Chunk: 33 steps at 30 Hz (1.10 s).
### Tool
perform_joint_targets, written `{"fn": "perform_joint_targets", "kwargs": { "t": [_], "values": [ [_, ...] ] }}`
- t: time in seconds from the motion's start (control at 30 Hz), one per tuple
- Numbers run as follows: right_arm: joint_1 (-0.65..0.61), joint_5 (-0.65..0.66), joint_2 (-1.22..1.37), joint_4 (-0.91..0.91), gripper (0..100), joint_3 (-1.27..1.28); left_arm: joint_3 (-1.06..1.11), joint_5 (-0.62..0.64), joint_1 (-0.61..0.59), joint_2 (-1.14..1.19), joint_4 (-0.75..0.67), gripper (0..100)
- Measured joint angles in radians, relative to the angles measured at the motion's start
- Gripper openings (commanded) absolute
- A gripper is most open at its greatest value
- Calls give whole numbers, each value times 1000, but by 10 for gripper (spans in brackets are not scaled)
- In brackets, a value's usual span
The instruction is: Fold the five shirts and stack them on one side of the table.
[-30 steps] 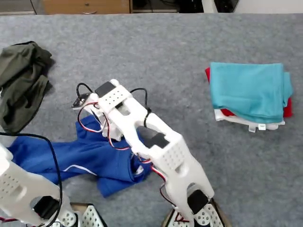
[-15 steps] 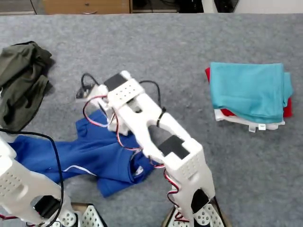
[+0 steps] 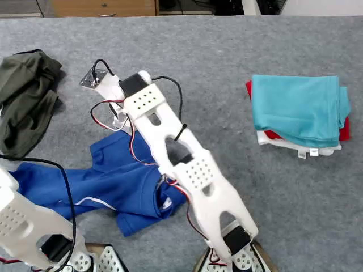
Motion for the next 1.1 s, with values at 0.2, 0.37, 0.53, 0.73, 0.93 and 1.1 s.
{"fn": "perform_joint_targets", "kwargs": {
  "t": [0.2, 0.37, 0.53, 0.73, 0.93, 1.1],
  "values": [
    [0, -5, 213, 84, 310, -259, 0, 3, 0, 0, 0, 19],
    [0, -17, 227, 86, 309, -269, 0, 6, 0, 0, 0, 19],
    [0, -23, 227, 86, 174, -269, 0, 6, 0, 0, 0, 19],
    [6, -23, 227, 83, 5, -269, 0, 6, -2, 0, 0, 19],
    [9, -49, 227, 75, 5, -269, 0, 6, -28, 0, 0, 19],
    [29, -69, 227, 46, 4, -310, 2, 6, -35, 0, 0, 19]
  ]
}}
